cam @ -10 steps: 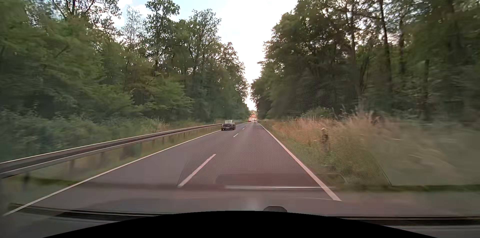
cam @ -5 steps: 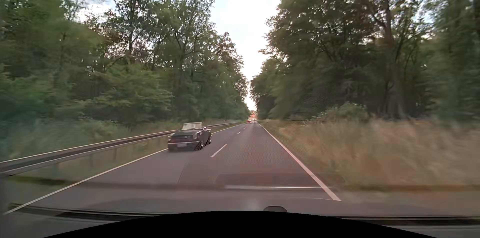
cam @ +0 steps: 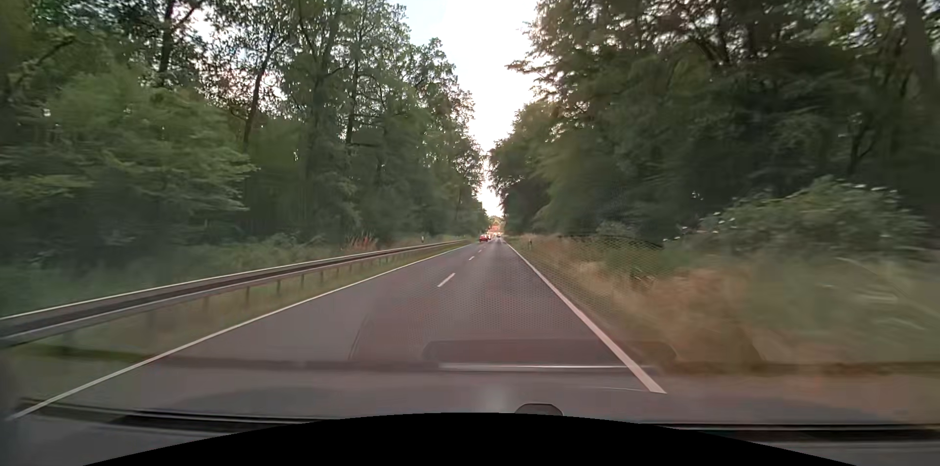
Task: Follow the waypoints while adhering to traffic rules and regulations
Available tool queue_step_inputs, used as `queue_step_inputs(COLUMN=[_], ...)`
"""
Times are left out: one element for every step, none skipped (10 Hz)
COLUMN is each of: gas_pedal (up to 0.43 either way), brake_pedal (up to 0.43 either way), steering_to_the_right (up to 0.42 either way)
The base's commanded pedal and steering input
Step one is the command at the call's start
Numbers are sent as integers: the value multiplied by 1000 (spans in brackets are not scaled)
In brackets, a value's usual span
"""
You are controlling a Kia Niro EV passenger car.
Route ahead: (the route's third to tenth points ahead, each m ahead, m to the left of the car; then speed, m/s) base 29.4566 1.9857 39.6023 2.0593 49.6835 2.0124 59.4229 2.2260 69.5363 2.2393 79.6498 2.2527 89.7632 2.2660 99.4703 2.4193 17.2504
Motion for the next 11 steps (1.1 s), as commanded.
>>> queue_step_inputs(gas_pedal=[110, 110, 110, 110, 110, 110, 110, 110, 110, 110, 110], brake_pedal=[0, 0, 0, 0, 0, 0, 0, 0, 0, 0, 0], steering_to_the_right=[-4, -4, -4, -4, -4, -5, -5, -5, -5, -5, -4])
